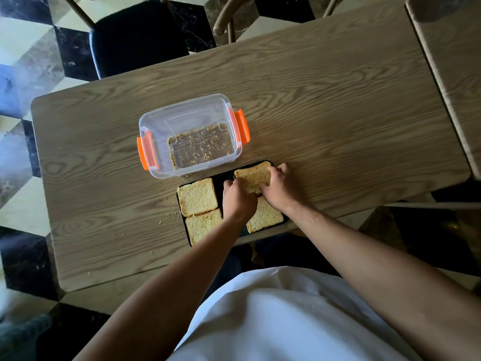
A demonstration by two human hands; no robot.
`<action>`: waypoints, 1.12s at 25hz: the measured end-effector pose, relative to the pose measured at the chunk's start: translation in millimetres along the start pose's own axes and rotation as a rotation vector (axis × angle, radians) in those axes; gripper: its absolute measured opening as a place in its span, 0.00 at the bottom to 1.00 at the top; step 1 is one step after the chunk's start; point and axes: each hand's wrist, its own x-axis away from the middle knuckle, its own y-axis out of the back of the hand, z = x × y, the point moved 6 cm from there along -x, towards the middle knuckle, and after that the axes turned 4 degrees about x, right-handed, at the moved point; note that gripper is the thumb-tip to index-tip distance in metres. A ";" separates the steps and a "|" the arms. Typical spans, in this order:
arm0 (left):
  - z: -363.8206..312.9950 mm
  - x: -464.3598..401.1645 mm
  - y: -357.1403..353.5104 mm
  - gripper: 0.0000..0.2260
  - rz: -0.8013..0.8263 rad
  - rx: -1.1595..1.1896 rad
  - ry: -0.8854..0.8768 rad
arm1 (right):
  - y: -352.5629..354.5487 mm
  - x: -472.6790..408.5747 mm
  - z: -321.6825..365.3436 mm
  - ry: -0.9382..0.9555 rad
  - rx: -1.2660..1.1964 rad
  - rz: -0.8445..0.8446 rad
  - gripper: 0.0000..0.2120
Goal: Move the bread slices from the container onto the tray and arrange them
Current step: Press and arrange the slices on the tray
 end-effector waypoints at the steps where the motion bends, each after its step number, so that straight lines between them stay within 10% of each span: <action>1: -0.7 0.0 0.2 0.21 0.002 -0.004 0.003 | 0.8 -0.1 0.2 -0.001 0.002 -0.002 0.25; 28: 49.3 35.4 -20.3 0.11 0.126 0.173 0.172 | -17.0 69.2 -50.5 -0.042 -0.054 0.072 0.23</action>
